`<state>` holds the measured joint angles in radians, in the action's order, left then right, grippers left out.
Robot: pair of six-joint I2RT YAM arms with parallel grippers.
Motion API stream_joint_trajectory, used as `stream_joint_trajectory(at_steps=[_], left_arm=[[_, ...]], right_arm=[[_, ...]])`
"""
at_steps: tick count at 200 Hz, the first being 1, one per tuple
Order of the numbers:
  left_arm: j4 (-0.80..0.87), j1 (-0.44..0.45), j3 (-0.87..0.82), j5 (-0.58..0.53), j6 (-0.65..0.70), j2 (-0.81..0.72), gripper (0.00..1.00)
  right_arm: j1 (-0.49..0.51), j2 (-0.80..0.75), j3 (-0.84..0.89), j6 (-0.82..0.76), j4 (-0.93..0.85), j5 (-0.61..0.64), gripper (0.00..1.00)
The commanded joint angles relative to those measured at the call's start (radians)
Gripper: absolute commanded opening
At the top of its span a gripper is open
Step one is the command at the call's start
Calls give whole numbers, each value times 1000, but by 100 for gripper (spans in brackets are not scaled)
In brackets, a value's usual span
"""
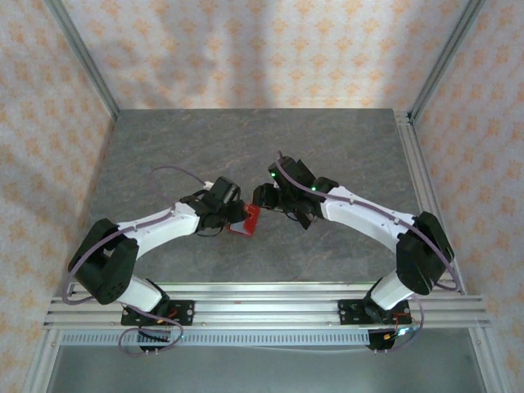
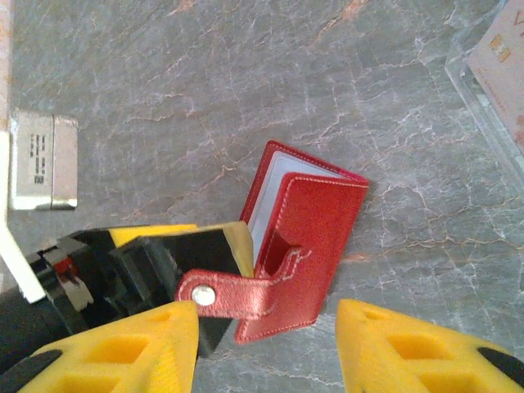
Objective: Put the credit cards into the card holder
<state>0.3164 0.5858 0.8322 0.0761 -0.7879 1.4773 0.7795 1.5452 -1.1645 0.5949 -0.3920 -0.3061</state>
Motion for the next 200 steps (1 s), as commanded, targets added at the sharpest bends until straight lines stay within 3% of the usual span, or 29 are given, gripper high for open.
stream_joint_trajectory(at_steps=[1,53,118,200], left_arm=[[-28,33,28,9,-22,-31,65],[-64,133,56,7,-51,5,65],[-82,293,107,-34,-74,165,64],[-92,364,140,-44,-56,254,63]], right_arm=[[-24,-31,3,18,18,64,48],[-94,-106,71,33,14,82,47],[-126,-116,130,57,43,28,44],[-127,-64,165,73,94,-56,39]])
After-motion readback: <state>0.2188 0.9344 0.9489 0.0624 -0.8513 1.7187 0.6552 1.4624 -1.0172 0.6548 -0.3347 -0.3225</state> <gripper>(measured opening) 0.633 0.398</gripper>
